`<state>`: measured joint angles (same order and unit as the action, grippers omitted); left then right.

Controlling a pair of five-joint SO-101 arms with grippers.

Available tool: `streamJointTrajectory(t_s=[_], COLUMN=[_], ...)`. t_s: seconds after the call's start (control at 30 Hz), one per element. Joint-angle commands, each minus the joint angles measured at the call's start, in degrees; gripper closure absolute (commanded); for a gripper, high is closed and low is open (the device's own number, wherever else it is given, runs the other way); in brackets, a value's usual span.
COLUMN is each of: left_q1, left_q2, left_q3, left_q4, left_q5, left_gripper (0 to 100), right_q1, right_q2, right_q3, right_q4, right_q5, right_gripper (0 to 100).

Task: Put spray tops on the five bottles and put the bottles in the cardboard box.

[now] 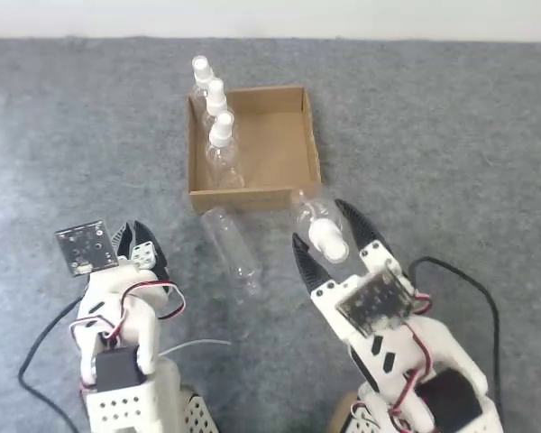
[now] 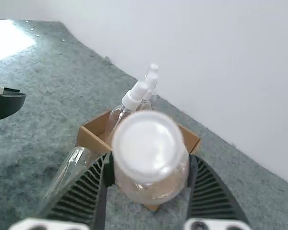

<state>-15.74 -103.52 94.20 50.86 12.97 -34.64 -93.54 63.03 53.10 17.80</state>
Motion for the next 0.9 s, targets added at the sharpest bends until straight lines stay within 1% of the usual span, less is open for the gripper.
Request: streamJointTrajectory(t_s=[0.0,0.17,0.33,0.47,0.57,0.7,0.87], left_q1=[-0.2,-0.2,-0.2,-0.3,-0.3,-0.3,-0.3], left_q2=[-1.0,-1.0,-1.0,-1.0,-1.0,-1.0,-1.0], left_q3=[-0.4,-0.4,-0.4,-0.4,-0.4,-0.4,-0.4], left_q4=[-1.7,-1.7,-1.7,-1.7,-1.7,-1.7,-1.7], left_q5=[-0.6,-0.6,-0.6,-0.6,-0.6,-0.6,-0.6], left_gripper=[96,96,96,96,96,96,96], right_q1=[0.6,0.6,0.7,1.6,3.5,5.7,7.4], right_q2=[9.4,22.0,33.4,40.9,46.7,54.8,63.8], right_q3=[-9.5,-17.6,-21.5,-23.3,-25.7,-29.9,-36.2], right_q4=[-0.2,-0.6,-5.7,-11.4,-14.4,-16.1,-16.7], right_q5=[0.9,0.8,0.4,-3.1,-3.7,-4.0,-9.5], right_gripper=[89.6,89.7,89.7,89.7,89.7,89.7,89.7])
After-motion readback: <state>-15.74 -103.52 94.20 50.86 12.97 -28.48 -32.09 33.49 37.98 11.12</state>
